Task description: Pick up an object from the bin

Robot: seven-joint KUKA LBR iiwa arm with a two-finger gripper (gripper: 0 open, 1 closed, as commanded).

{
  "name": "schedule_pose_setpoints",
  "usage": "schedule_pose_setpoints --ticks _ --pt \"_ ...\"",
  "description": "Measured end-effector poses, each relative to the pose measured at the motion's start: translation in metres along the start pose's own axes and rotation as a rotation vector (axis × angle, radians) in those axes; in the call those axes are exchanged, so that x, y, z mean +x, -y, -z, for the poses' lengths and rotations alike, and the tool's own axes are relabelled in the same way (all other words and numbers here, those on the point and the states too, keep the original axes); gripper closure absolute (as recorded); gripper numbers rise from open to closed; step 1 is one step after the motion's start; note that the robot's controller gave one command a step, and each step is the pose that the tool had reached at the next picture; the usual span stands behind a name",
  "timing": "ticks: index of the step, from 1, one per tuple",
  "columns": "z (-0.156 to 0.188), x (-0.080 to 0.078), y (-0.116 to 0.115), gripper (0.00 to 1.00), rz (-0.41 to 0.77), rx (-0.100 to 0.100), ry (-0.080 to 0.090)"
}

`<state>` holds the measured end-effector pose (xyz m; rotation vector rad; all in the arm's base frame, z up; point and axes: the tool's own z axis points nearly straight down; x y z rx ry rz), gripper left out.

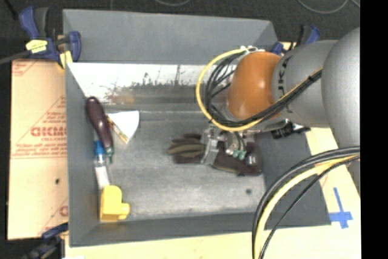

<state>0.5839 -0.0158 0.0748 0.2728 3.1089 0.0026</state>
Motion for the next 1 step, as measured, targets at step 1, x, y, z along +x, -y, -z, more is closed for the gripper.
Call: schedule_pose_setpoints --ticks 1 --pt "0.0000 0.0000 0.0000 1.00 0.000 0.000 0.000"
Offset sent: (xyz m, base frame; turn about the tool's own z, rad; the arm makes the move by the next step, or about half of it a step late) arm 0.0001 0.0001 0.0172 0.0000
